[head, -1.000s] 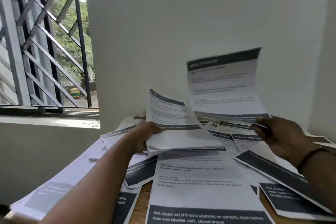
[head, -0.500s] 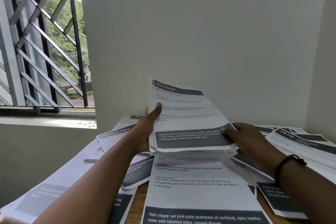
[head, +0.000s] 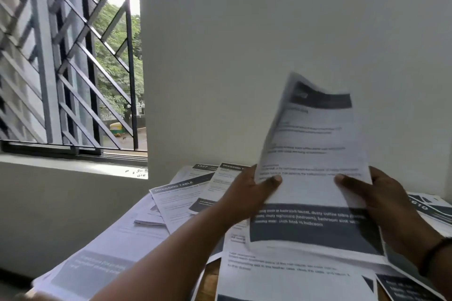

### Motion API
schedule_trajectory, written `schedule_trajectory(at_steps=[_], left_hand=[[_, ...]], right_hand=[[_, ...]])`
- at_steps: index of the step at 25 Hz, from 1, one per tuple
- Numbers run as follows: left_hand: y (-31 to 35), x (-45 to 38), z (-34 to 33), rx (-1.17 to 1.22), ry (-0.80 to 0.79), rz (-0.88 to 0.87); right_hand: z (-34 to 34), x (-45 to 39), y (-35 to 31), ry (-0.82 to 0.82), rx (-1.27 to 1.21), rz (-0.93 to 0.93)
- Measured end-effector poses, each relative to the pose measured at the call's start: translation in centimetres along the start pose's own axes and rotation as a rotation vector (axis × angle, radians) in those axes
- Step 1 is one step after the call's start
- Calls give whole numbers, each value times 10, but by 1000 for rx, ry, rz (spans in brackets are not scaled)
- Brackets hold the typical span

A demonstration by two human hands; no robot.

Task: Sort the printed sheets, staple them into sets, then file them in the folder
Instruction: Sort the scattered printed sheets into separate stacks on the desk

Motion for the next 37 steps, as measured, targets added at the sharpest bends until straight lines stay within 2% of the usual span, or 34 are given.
schedule_trajectory(at_steps=[4, 8, 10, 14, 17, 19, 21, 23, 26, 30, 33, 35, 37], left_hand=[[0, -3, 5, -65, 76, -65], [-16, -7, -5, -184, -157, -5], [-20, -7, -6, -207, -158, 16], [-7, -5, 0, -187, -65, -25], [34, 0, 13, -11, 146, -114], [71, 4, 28, 96, 272, -205], [104, 9, 40, 104, 303, -260], [126, 12, 42, 86, 239, -246], [133, 14, 35, 110, 108, -127], [115, 23, 15, 312, 35, 65], [108, 29, -13, 444, -95, 147], [113, 34, -40, 397, -211, 125], [124, 37, -73, 209, -297, 77]], right_hand=[[-8, 4, 0, 27, 75, 130], [-8, 4, 14, -75, 341, 31], [-9, 6, 21, -126, 467, 14], [-14, 13, 4, 19, 450, 172], [-18, 22, -34, 173, 269, 369], [-18, 30, -65, 220, 161, 462], [-16, 35, -91, 205, 105, 497], [-12, 37, -106, 190, 93, 480], [-3, 35, -109, 225, 100, 425], [12, 36, -103, 284, 128, 321], [36, 40, -111, 304, 27, 218], [66, 45, -129, 360, 19, 216], [100, 53, -154, 449, 56, 239]])
Point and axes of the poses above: each hand's wrist, its own x-axis away from the middle knuckle, its own z-axis out of the back of the hand, y = z × x, the point moved 3 cm from there along -x, towards the middle knuckle, and after that the axes turned 8 degrees about -x, right-handed, at the moved point
